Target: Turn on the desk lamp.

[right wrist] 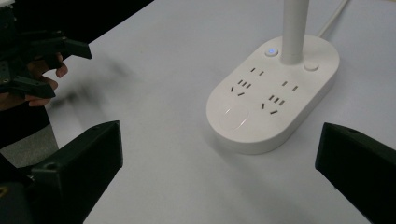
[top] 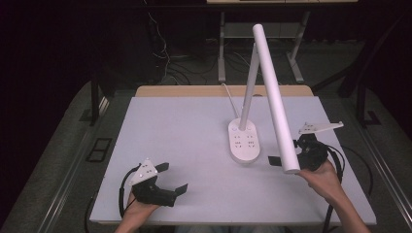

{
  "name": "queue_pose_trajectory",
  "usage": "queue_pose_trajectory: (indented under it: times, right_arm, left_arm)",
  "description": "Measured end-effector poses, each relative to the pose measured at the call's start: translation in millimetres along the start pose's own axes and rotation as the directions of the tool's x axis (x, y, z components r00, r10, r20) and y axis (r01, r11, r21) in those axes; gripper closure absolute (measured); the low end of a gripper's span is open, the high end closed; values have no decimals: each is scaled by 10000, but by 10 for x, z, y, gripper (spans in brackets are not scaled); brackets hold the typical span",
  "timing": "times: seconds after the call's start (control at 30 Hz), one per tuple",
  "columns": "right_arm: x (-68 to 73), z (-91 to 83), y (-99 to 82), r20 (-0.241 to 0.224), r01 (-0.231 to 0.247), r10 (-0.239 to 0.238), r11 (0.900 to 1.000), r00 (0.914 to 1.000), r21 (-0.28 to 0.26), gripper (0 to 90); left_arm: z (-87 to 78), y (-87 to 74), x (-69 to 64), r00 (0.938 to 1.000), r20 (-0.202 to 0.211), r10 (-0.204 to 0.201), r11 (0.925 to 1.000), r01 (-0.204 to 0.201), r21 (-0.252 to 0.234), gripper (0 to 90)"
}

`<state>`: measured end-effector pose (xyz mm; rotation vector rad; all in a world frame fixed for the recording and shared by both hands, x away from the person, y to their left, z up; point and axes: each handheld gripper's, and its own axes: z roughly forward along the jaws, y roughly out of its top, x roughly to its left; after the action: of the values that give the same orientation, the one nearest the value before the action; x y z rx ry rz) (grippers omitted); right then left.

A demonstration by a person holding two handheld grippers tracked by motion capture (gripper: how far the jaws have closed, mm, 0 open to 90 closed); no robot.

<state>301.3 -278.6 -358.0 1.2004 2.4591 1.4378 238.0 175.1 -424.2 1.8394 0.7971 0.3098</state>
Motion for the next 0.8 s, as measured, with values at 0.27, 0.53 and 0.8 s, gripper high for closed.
queue_pose_trajectory:
  times: [0.27,0.53,0.8]
  right_arm:
    - [-76,71,145,-62,-34,34,10000,10000,61,3]
    - [-167,137,219,-59,-169,169,9998,9998,94,3]
    - [-251,187,287,59,-251,250,9996,9997,159,4]
  left_arm:
    - [12,-3,-11,10000,79,40,10000,-41,78,0]
    - [13,-3,-10,10000,91,37,10000,-38,69,0]
    - [16,-4,-10,9999,102,35,10000,-36,83,0]
